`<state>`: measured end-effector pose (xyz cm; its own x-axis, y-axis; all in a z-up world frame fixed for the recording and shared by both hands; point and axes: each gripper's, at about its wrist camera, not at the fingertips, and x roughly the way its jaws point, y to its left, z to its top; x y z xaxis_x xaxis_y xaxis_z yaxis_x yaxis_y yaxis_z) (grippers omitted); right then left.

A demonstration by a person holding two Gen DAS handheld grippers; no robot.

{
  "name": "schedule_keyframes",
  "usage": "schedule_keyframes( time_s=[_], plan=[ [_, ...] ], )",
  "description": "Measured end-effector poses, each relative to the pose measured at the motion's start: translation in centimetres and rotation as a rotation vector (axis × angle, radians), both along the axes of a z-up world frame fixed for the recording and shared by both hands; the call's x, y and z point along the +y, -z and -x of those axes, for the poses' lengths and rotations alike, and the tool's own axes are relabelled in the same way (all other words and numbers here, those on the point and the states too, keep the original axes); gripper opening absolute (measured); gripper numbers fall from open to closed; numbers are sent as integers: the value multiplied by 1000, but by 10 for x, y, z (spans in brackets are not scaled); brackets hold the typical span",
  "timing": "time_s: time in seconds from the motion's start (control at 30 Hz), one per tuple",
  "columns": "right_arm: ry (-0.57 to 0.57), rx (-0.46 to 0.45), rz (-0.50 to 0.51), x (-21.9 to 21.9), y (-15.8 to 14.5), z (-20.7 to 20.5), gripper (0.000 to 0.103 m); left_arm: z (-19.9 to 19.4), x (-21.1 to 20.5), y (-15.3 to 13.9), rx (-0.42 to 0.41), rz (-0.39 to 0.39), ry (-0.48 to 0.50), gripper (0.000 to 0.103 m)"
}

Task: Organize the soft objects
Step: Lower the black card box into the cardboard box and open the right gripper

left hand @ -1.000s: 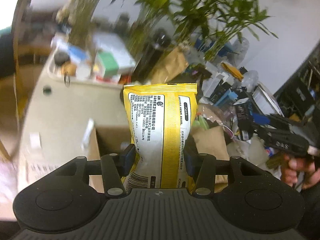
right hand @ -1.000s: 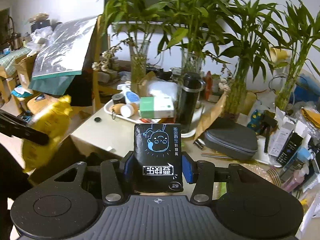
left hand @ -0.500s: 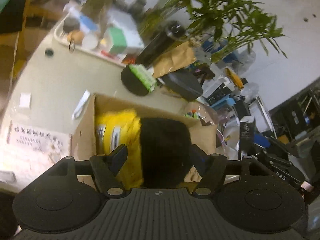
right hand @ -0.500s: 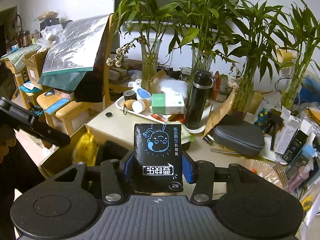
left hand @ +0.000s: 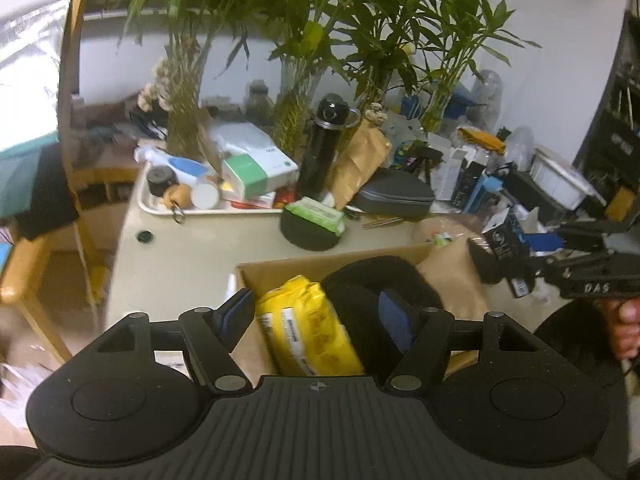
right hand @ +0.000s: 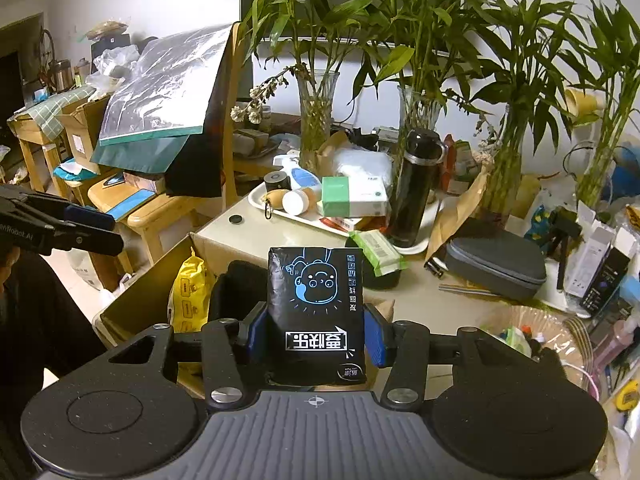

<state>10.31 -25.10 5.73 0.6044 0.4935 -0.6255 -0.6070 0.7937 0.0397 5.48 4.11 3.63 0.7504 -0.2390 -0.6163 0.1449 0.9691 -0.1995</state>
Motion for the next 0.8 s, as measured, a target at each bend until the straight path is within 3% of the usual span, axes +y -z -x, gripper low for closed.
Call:
schedule_keyframes(
  time_s=[0.27, 0.8],
  plan=[
    [23, 43, -14, -4, 7, -2, 52, 17, 7, 4, -32, -52, -15, 68],
    [24, 85, -33, 10, 9, -18, 52, 12, 9, 7, -32, -3, -30, 68]
  ],
)
